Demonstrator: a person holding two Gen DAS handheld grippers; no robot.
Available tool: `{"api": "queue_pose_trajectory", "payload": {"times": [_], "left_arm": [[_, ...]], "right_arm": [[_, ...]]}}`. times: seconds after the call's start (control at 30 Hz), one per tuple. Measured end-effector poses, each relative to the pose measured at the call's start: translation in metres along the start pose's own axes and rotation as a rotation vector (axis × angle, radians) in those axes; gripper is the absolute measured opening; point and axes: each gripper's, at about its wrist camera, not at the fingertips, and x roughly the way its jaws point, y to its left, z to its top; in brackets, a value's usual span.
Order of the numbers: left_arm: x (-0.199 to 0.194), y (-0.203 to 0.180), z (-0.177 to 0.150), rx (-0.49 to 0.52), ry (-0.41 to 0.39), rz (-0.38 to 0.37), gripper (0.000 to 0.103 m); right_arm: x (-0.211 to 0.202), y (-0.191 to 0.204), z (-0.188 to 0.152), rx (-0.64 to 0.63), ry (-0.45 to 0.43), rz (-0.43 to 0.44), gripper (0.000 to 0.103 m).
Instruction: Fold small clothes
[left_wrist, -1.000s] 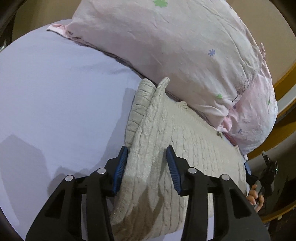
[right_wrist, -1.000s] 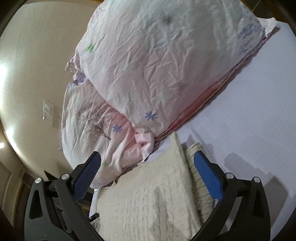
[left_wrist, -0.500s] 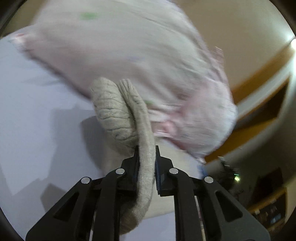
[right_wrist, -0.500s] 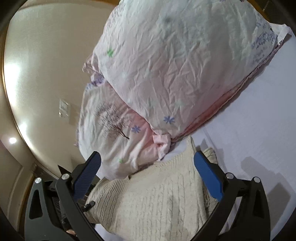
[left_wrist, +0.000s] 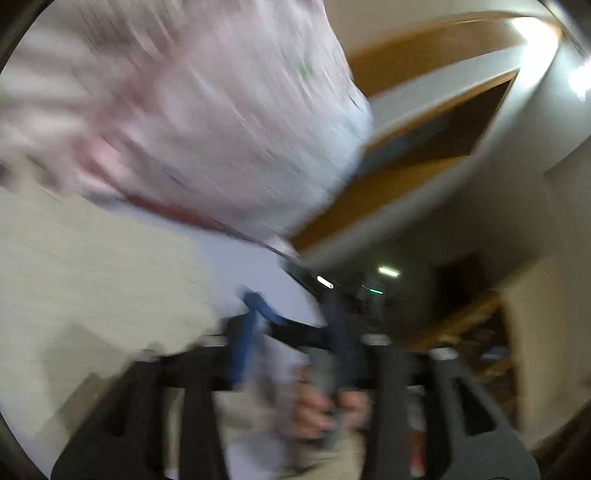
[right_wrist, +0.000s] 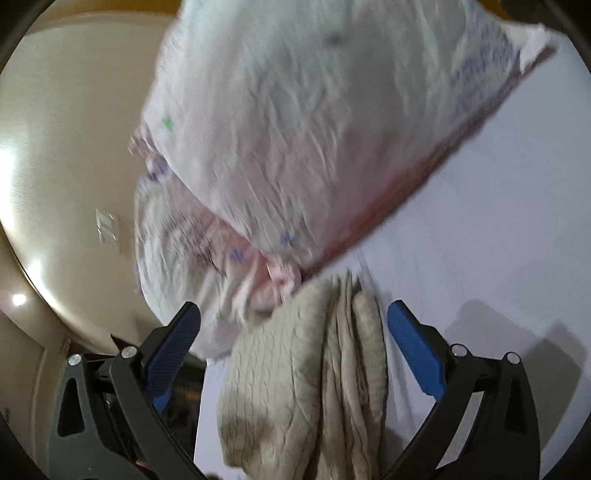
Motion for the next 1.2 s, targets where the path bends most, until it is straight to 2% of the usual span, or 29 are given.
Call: {"api": "queue_pose_trajectory", "payload": {"times": [0.07, 0.13, 0.17, 0.2, 0.27, 0.37, 0.43, 0.47, 0.5, 0.57, 0.6, 0.63, 0.67, 0.7, 0.77, 0.83, 0.87, 0.93, 0.97, 1.0, 1.03, 1.13, 1.2], "left_arm": [[-0.032, 0.014, 0.000, 0.062, -0.070, 0.223, 0.070], [-0.048, 0.034, -0.002, 0.067, -0.077, 0.365, 0.075], [-0.051, 0.048, -0.005, 0.038, -0.059, 0.431, 0.078], [-0.053, 0.058, -0.006, 0.006, -0.039, 0.461, 0.078], [-0.048, 0.074, -0.015, -0.039, 0.019, 0.478, 0.078], [-0.036, 0.079, -0.029, -0.017, 0.049, 0.479, 0.082], [-0.028, 0.078, -0.034, 0.001, 0.061, 0.476, 0.084], [-0.023, 0.077, -0.039, 0.005, 0.070, 0.470, 0.085], [-0.022, 0.076, -0.043, 0.004, 0.080, 0.462, 0.085], [-0.011, 0.081, -0.047, -0.007, 0.109, 0.452, 0.083], [-0.009, 0.076, -0.048, 0.016, 0.091, 0.457, 0.070], [-0.010, 0.074, -0.049, 0.038, 0.091, 0.471, 0.065], [-0.017, 0.071, -0.050, 0.058, 0.088, 0.465, 0.054], [-0.022, 0.067, -0.048, 0.067, 0.085, 0.456, 0.049], [-0.042, 0.057, -0.046, 0.111, 0.063, 0.458, 0.049], [-0.062, 0.051, -0.045, 0.168, 0.010, 0.512, 0.049], [-0.067, 0.051, -0.042, 0.179, 0.000, 0.542, 0.053], [-0.071, 0.058, -0.039, 0.174, -0.001, 0.596, 0.057], [-0.072, 0.062, -0.040, 0.164, 0.001, 0.631, 0.059], [-0.074, 0.062, -0.042, 0.165, -0.009, 0.661, 0.060], [-0.081, 0.058, -0.047, 0.189, -0.039, 0.693, 0.063], [-0.103, 0.044, -0.060, 0.244, -0.084, 0.794, 0.081], [-0.115, 0.038, -0.071, 0.265, -0.093, 0.853, 0.097]], "right_arm": [[0.016, 0.004, -0.004, -0.026, 0.072, -0.058, 0.101], [0.030, 0.009, -0.009, -0.061, 0.129, -0.115, 0.101], [0.039, 0.011, -0.013, -0.083, 0.161, -0.152, 0.101], [0.045, 0.012, -0.017, -0.100, 0.185, -0.179, 0.101], [0.053, 0.016, -0.023, -0.141, 0.206, -0.223, 0.101], [0.057, 0.023, -0.031, -0.208, 0.199, -0.266, 0.101], [0.058, 0.026, -0.036, -0.241, 0.193, -0.287, 0.095], [0.058, 0.028, -0.038, -0.266, 0.186, -0.311, 0.084], [0.058, 0.028, -0.039, -0.262, 0.198, -0.274, 0.060], [0.059, 0.021, -0.038, -0.196, 0.220, -0.176, 0.045], [0.057, 0.020, -0.038, -0.184, 0.214, -0.154, 0.041], [0.055, 0.020, -0.038, -0.171, 0.205, -0.120, 0.039], [0.052, 0.023, -0.039, -0.162, 0.201, -0.047, 0.037], [0.050, 0.028, -0.041, -0.164, 0.204, 0.023, 0.036], [0.052, 0.042, -0.048, -0.195, 0.215, 0.127, 0.035], [0.059, 0.051, -0.055, -0.225, 0.230, 0.141, 0.035], [0.066, 0.053, -0.058, -0.234, 0.238, 0.098, 0.035], [0.076, 0.052, -0.061, -0.269, 0.223, -0.072, 0.037], [0.077, 0.052, -0.062, -0.318, 0.175, -0.244, 0.041], [0.068, 0.054, -0.063, -0.353, 0.105, -0.345, 0.055], [0.055, 0.060, -0.064, -0.376, 0.039, -0.401, 0.061], [0.009, 0.086, -0.079, -0.475, -0.166, -0.571, 0.071], [-0.018, 0.091, -0.092, -0.508, -0.195, -0.534, 0.101]]}}
